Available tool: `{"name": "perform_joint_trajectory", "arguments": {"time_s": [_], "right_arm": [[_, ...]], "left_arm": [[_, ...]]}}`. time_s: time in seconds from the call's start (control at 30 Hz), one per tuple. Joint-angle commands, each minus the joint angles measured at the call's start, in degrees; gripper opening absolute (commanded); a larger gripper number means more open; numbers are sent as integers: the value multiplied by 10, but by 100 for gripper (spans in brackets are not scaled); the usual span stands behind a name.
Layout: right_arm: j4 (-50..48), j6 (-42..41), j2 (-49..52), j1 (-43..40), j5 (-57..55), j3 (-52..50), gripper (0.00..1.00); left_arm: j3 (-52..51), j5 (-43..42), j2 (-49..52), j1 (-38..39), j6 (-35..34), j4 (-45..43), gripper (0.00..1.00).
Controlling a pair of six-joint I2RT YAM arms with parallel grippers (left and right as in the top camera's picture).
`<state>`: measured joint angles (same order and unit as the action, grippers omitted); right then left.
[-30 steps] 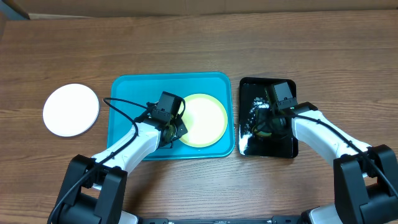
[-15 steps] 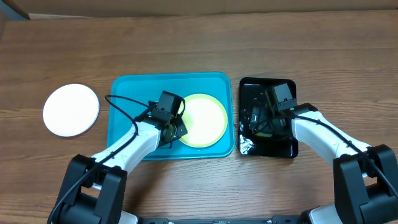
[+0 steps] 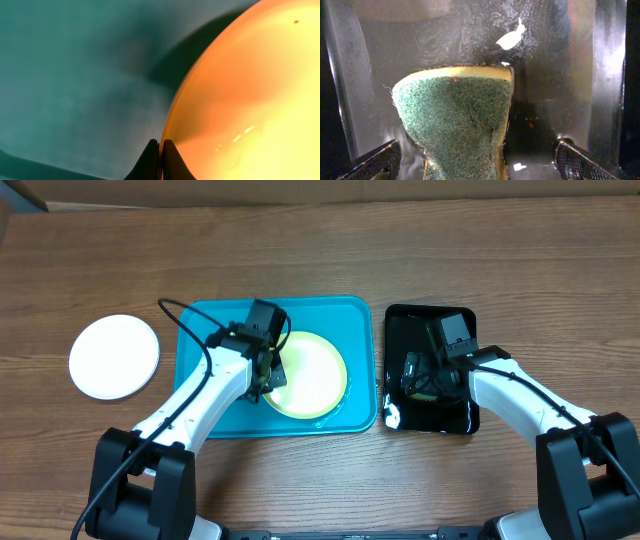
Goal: Clean dirty plates on tray and stack at the side
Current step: 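Lift the yellow plate off the blue tray with the left gripper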
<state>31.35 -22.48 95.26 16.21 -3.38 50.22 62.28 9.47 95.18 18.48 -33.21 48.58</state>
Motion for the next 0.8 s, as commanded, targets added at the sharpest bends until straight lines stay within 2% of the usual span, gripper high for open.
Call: {"name": "perform_joint_trajectory", "arguments": {"time_s": [0.0,0.3,0.63,0.77], "right_arm": [[-2,-2,1,-2,-6,-3,100],[-2,-2,1,-2,-6,-3,100],[-2,-2,1,-2,-6,-3,100],[-2,-2,1,-2,-6,-3,100]], "left_arm": [[36,43,7,-2,41,17,4],[109,125,-2,0,41,98,4],[114,185,-95,4,41,100,4],[114,241,-131,30,41,98,4]]}}
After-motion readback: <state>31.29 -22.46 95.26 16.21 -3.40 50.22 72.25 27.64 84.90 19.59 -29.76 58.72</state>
